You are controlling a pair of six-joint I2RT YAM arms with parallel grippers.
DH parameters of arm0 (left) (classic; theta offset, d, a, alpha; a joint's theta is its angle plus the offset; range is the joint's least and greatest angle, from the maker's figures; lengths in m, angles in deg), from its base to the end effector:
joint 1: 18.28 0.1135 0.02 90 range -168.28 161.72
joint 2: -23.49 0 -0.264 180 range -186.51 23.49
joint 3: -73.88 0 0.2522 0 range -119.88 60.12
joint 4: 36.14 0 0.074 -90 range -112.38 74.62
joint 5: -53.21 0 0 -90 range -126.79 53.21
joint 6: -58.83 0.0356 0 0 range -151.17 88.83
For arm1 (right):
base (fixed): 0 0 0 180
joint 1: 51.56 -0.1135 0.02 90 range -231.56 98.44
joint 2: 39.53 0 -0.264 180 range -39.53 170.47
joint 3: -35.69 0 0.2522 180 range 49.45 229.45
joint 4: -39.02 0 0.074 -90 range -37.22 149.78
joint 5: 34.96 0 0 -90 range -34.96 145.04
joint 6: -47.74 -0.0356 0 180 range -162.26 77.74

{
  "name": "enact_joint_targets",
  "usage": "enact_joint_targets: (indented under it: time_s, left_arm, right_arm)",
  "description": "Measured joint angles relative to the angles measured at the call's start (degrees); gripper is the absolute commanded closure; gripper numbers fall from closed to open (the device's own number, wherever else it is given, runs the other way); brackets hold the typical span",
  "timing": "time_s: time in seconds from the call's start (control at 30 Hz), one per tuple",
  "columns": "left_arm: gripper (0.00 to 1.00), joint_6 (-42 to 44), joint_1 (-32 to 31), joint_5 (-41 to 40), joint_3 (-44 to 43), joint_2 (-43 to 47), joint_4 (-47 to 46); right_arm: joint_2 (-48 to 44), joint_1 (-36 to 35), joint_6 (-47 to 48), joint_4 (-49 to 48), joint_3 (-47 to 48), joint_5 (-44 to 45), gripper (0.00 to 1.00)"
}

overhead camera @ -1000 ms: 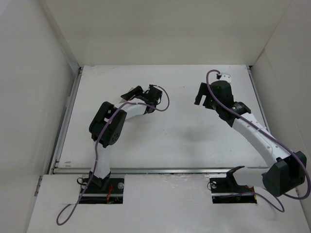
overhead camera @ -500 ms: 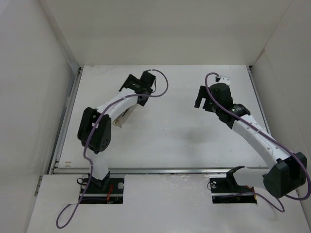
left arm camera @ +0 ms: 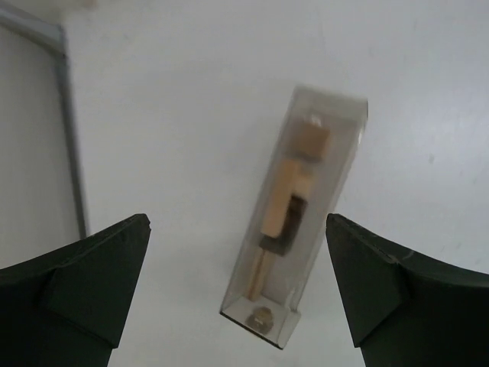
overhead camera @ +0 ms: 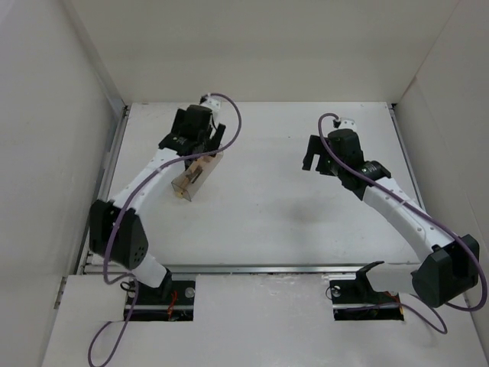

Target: Build the wood block tower

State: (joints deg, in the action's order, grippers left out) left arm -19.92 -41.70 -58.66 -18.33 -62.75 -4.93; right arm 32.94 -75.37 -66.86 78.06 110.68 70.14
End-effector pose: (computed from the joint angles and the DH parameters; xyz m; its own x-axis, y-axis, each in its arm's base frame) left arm 0.3267 -0.1271 0.3575 -0.3721 0.3585 -0.8562 0.1349 0.9335 0.3323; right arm 0.2595 0.1044 0.3118 -0.5776 0.1844 -0.7952 0.0464 0.9800 0.1936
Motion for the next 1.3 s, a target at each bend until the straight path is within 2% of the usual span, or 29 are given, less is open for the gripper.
enact_joint_targets:
  time_s: [0.17, 0.4, 0.5, 0.53, 0.57, 0.67, 0.8, 0.93, 1.07, 1.1, 1.13, 1.2, 1.3]
  left_arm:
    - [0.00, 1.62, 1.88, 6.97, 1.18, -12.09, 5.86]
    - [0.06, 2.69, 8.31, 13.03, -1.53, -17.53, 9.81]
    - [0.16, 3.17, 8.35, 13.92, -2.45, -18.03, 10.14]
    - [0.25, 3.32, 8.22, 14.27, -2.84, -18.45, 10.23]
    - [0.28, 3.41, 8.11, 14.73, -3.28, -18.88, 10.40]
    - [0.33, 4.02, 8.00, 16.39, -4.00, -20.52, 10.78]
    - [0.34, 4.76, 8.00, 17.42, -4.07, -22.27, 11.80]
    - [0.47, 4.74, 8.04, 17.18, -4.07, -22.80, 12.37]
    - [0.78, 4.04, 8.02, 16.85, -4.39, -22.82, 12.63]
    - [0.95, 3.82, 7.93, 16.61, -4.70, -22.86, 13.05]
    - [1.00, 3.45, 7.65, 15.78, -5.11, -22.97, 13.49]
    - [1.00, 2.73, 7.02, 12.92, -6.01, -23.19, 13.84]
    - [1.00, 2.25, 4.17, 2.86, -6.14, -23.23, 12.33]
  right_arm:
    - [0.00, -0.59, 1.27, -0.07, 0.17, -2.03, 0.00]
    - [0.00, -1.31, 2.95, -0.07, 0.17, -4.09, 0.00]
    - [0.00, -1.42, 3.26, -0.07, 0.17, -4.39, 0.00]
    - [0.00, -1.46, 3.32, -0.07, 0.17, -4.37, 0.00]
    - [0.00, -1.46, 3.41, -0.07, 0.17, -4.39, 0.00]
    - [0.00, -1.75, 3.63, -0.07, 0.17, -4.37, 0.00]
    - [0.00, -1.79, 3.89, -0.04, 0.17, -4.31, 0.00]
    - [0.00, -1.79, 4.17, -0.04, 0.17, -3.76, 0.00]
    - [0.00, -1.79, 4.33, 0.00, 0.17, -3.39, 0.00]
    - [0.00, -1.79, 4.33, 0.02, 0.17, -3.28, 0.00]
    - [0.00, -1.79, 4.35, 0.00, 0.17, -3.19, 0.00]
    - [0.00, -1.79, 4.35, 0.02, 0.17, -2.95, 0.00]
    - [0.00, -1.79, 4.37, 0.02, 0.17, -2.60, 0.00]
